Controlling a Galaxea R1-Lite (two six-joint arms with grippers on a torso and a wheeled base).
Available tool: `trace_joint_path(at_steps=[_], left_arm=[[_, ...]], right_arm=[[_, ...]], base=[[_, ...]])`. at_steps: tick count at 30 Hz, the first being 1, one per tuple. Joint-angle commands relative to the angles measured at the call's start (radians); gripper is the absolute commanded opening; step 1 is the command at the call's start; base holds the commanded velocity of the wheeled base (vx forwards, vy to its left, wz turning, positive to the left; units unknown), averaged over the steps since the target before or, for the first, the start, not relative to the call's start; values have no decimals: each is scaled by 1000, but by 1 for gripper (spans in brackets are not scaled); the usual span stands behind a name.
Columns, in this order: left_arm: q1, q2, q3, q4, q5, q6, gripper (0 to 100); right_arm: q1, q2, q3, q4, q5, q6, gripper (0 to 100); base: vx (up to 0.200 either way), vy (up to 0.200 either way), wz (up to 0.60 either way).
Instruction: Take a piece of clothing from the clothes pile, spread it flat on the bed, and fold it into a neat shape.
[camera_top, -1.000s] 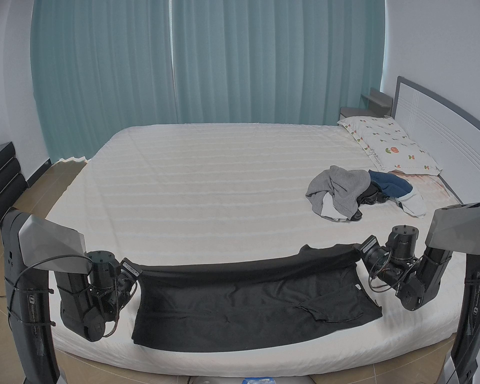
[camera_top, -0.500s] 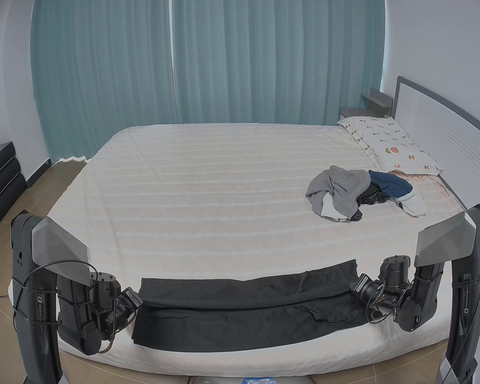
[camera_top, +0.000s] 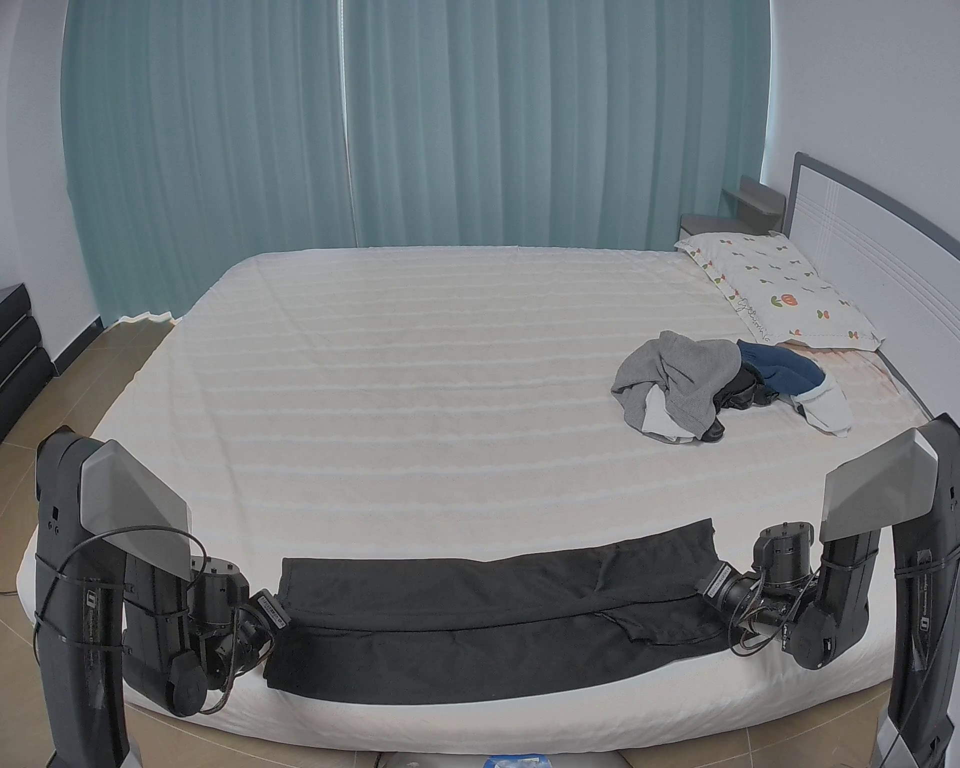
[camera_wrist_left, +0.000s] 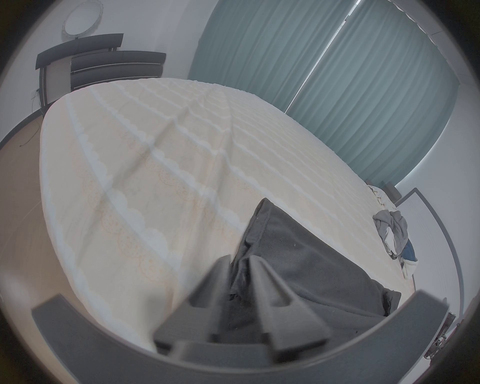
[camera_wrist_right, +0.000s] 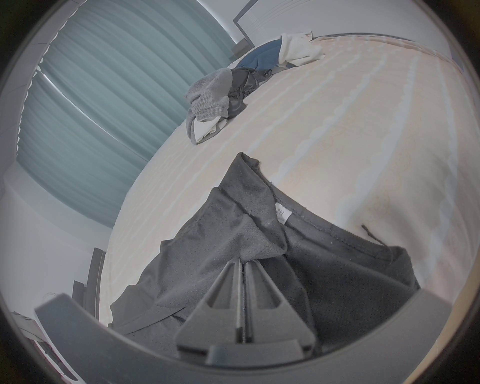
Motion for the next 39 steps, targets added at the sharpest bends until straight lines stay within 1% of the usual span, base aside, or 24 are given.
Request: trace_joint_path(at_steps=[1, 4, 11, 14, 15, 18, 19, 21, 24, 30, 33, 36, 37, 39], left_arm=[[-1, 1, 6, -17, 0, -1, 100], [1, -21, 7, -17, 0, -5, 100], [39, -102, -5, -17, -3, -12, 100], [59, -118, -42, -17, -12, -15, 100], [59, -115, -51, -17, -15, -16, 100], [50, -69, -137, -17, -29, -53, 100], [50, -64, -142, -17, -29, -54, 100], [31, -6, -194, -17, -33, -51, 100], [28, 37, -249, -13, -33, -48, 100], [31, 94, -303, -8, -38, -22, 100], [30, 97, -309, -8, -38, -21, 100], [30, 102, -312, -8, -41, -19, 100], [28, 103, -310, -8, -41, -18, 0], [28, 103, -312, -10, -40, -16, 0]], right_arm=[[2, -1, 1, 0, -5, 0, 100], [2, -31, 18, 1, -12, 0, 100], [-17, -126, 65, 9, -15, -8, 100], [-49, -139, 54, 1, -15, -8, 100], [-52, -137, 50, 1, -14, -9, 100], [-95, -123, 8, 3, -3, 0, 100], [-96, -123, 7, 4, -3, 0, 100], [-122, -77, -21, 7, 2, 1, 100], [-132, -42, -45, 7, 15, 1, 100], [-135, -11, -76, 7, 35, 7, 100], [-135, -14, -77, 9, 46, 38, 100], [-135, -10, -77, 7, 49, 44, 100], [-135, -10, -77, 7, 49, 44, 100], [-135, -10, -79, 4, 51, 47, 100]], base=[[0, 0, 0], [0, 0, 0], [0, 0, 0], [0, 0, 0], [0, 0, 0], [0, 0, 0], [0, 0, 0], [0, 0, 0], [0, 0, 0], [0, 0, 0], [0, 0, 0], [0, 0, 0], [0, 0, 0], [0, 0, 0]])
